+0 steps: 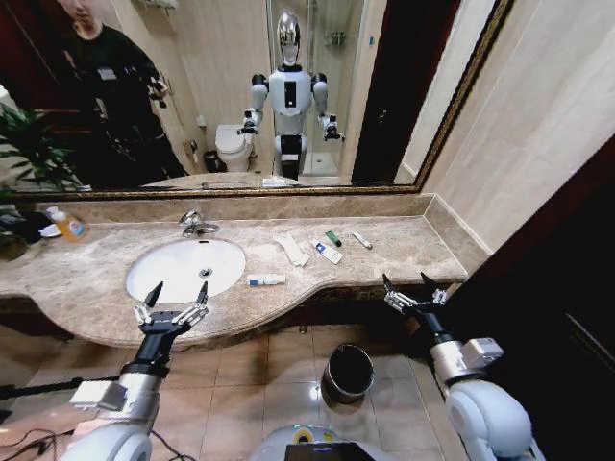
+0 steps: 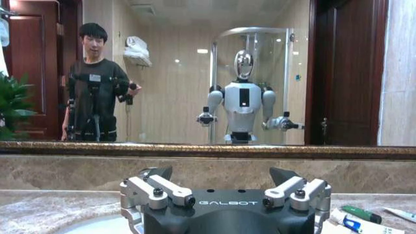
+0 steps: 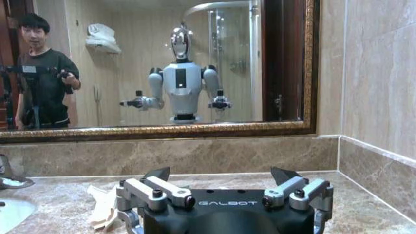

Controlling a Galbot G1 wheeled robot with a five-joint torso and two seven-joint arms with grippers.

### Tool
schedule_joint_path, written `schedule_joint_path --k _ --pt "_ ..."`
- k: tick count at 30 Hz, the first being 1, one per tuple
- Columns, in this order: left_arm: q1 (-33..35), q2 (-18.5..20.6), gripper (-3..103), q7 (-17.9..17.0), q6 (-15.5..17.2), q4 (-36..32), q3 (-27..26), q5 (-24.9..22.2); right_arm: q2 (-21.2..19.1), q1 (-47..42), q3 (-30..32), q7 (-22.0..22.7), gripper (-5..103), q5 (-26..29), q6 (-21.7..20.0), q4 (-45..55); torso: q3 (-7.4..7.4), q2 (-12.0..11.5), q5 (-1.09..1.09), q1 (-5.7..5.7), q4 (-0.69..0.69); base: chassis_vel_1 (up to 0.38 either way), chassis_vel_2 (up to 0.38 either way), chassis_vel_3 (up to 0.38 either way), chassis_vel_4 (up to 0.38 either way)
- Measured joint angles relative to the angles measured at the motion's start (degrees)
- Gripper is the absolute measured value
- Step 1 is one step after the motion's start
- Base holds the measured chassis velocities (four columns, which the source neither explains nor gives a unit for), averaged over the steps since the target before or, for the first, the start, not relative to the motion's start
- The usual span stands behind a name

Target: Pick up the trash from the sink and place it in the trash bin.

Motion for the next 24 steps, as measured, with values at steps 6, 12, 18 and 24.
schedule_joint_path --k 6,12,18,24 --pt "0.0 0.0 100 0.0 0.0 0.0 0.0 0.0 0.0 0.0 0.0 0.0 100 0.0 0.0 0.0 0.0 0.0 0.0 0.0 0.0 0.0 0.0 0.0 0.0" --pt "0.0 0.0 100 0.0 0.0 0.0 0.0 0.0 0.0 0.0 0.0 0.0 100 0.0 0.0 0.0 0.0 0.0 0.0 0.0 0.0 0.0 0.0 0.0 0.0" --pt "0.0 0.0 100 0.0 0.0 0.0 0.0 0.0 0.0 0.1 0.0 0.0 100 0.0 0.0 -0.1 0.0 0.0 0.0 0.0 0.0 0.0 0.0 0.0 0.0" --pt "0.0 0.0 100 0.0 0.0 0.0 0.0 0.0 -2.9 4.0 0.1 -3.1 100 1.3 0.4 -6.9 0.0 0.0 0.01 0.0 0.0 0.0 0.0 0.0 0.0"
